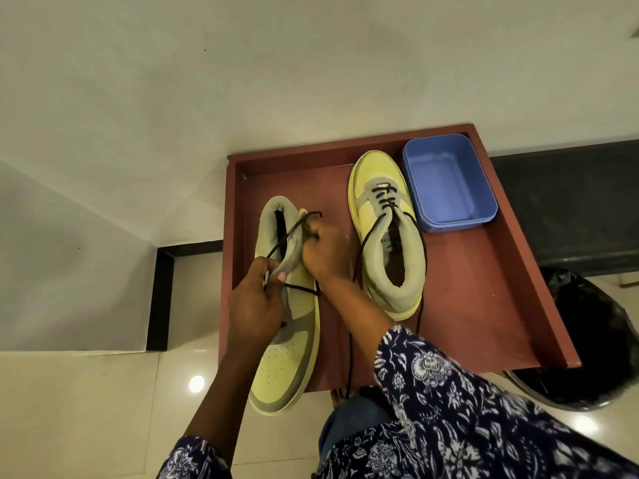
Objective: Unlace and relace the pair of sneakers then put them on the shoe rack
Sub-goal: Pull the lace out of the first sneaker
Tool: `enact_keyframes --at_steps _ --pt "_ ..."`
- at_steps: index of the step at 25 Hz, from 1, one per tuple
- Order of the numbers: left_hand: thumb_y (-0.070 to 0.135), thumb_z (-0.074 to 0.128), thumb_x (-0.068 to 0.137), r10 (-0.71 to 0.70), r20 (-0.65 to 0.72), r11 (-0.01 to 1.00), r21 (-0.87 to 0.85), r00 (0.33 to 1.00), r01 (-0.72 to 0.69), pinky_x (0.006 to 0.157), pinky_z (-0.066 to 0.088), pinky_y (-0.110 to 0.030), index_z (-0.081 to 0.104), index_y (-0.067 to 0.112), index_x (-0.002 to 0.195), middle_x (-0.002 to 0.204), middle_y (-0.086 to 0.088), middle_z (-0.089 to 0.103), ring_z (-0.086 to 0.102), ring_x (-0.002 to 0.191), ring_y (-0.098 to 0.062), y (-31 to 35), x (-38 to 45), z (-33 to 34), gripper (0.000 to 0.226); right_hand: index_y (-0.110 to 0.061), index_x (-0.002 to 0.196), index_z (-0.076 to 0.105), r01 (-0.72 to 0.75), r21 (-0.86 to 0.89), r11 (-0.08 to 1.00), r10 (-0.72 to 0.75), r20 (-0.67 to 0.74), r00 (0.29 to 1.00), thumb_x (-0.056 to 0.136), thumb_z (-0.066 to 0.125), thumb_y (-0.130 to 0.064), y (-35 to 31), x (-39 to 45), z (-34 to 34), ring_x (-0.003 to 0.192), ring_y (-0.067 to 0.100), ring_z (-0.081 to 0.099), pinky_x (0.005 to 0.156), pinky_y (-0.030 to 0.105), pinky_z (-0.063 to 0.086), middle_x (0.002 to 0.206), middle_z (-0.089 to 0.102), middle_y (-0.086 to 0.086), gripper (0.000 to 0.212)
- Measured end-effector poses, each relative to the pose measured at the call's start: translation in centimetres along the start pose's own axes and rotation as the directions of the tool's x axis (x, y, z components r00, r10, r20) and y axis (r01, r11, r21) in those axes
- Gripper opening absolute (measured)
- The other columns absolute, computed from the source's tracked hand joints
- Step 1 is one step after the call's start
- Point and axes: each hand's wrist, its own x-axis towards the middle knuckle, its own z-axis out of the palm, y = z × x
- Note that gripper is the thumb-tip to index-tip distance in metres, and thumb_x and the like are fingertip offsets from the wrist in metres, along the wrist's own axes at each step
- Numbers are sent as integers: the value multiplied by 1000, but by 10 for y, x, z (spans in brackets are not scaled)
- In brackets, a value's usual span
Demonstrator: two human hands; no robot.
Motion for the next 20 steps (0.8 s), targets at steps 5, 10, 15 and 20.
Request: enact_keyframes --at_steps 5,10,15,20 --pt "19 45 95 -9 -7 1000 -9 1000 9 58 45 -24 53 12 106 76 4 54 52 66 -9 0 -1 2 15 -14 129 54 147 147 978 -132 -106 986 89 48 2 26 -60 20 124 8 47 105 16 37 133 55 1 44" --pt "19 42 97 -56 14 998 -12 998 56 60 42 -18 51 10 109 89 -2 57 51 71 -10 1 0 0 18 -19 126 51 250 272 929 -221 -133 966 90 52 -19 35 -90 37 123 9 49 105 18 40 129 54 1 35" --pt "20 44 96 -58 22 998 -23 998 59 59 45 -21 51 14 103 84 -2 58 55 71 -15 -2 1 -1 12 -17 120 59 91 372 924 -49 -121 991 91 53 -7 27 -78 28 121 10 49 98 8 39 127 55 4 31" --pt "18 43 96 -15 23 1000 -2 1000 15 57 45 -25 51 12 103 77 -2 56 54 67 -17 -4 1 -1 12 -8 123 59 88 88 992 -71 -179 981 90 49 3 23 -41 24 120 20 51 99 17 36 128 55 11 37"
